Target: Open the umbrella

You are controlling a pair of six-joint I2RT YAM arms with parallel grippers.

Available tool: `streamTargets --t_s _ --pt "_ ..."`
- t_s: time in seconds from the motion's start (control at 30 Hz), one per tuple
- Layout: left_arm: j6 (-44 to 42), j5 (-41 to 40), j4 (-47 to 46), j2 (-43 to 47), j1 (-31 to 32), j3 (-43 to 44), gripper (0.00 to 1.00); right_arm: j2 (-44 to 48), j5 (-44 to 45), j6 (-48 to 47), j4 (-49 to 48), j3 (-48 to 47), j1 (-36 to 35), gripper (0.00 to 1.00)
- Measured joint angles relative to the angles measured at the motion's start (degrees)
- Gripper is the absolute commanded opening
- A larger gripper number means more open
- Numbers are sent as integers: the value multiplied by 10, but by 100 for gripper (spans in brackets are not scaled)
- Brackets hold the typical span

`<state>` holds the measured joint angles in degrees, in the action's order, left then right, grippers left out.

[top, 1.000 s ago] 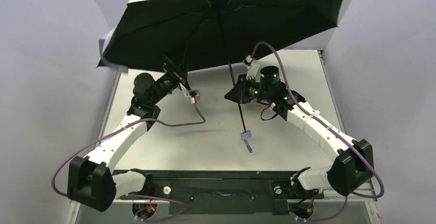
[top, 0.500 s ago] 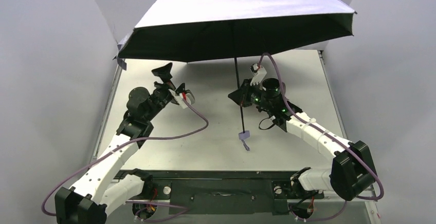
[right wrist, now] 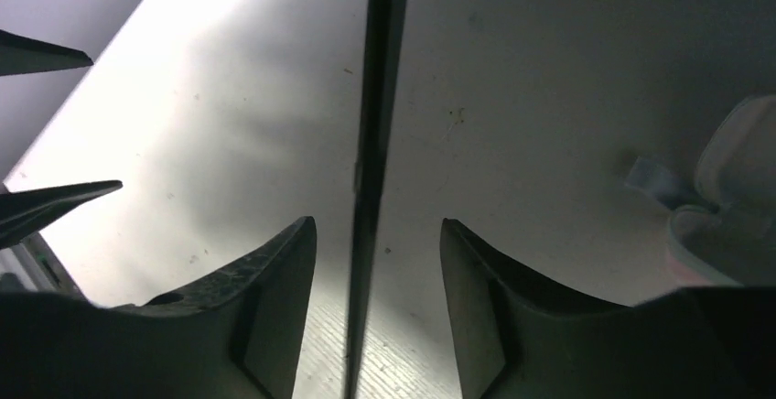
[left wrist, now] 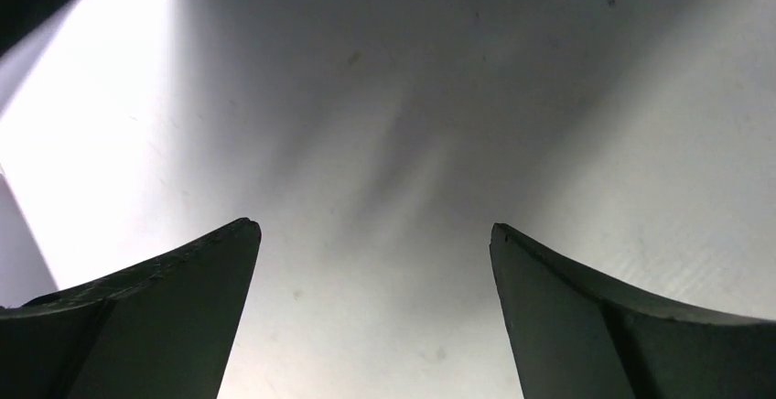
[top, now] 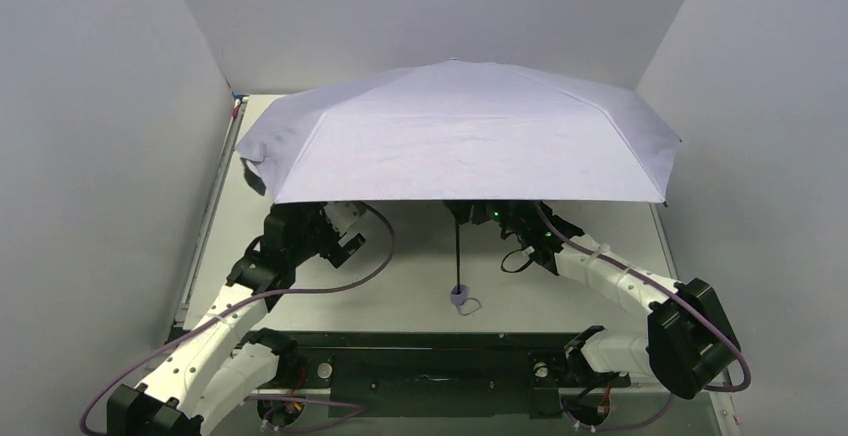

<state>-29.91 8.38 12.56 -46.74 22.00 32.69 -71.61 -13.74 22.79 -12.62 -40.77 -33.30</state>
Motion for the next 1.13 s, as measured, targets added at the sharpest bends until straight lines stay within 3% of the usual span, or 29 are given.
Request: streamTargets --t_s 0.2,0.5,0.7,0.9,1.13 --pt "28 -2 54 1 -3 -10 97 28 6 -86 39 5 -7 64" --pt "26 -22 171 -47 -15 11 97 141 36 -308 188 5 14 77" --pt "58 -56 228 -124 -64 60 97 176 68 -407 270 5 85 83" --pt "95 -115 224 -129 -164 67 97 236 99 -476 295 20 178 83" --pt "108 -182 176 -95 -177 54 97 255 107 -512 301 50 271 83"
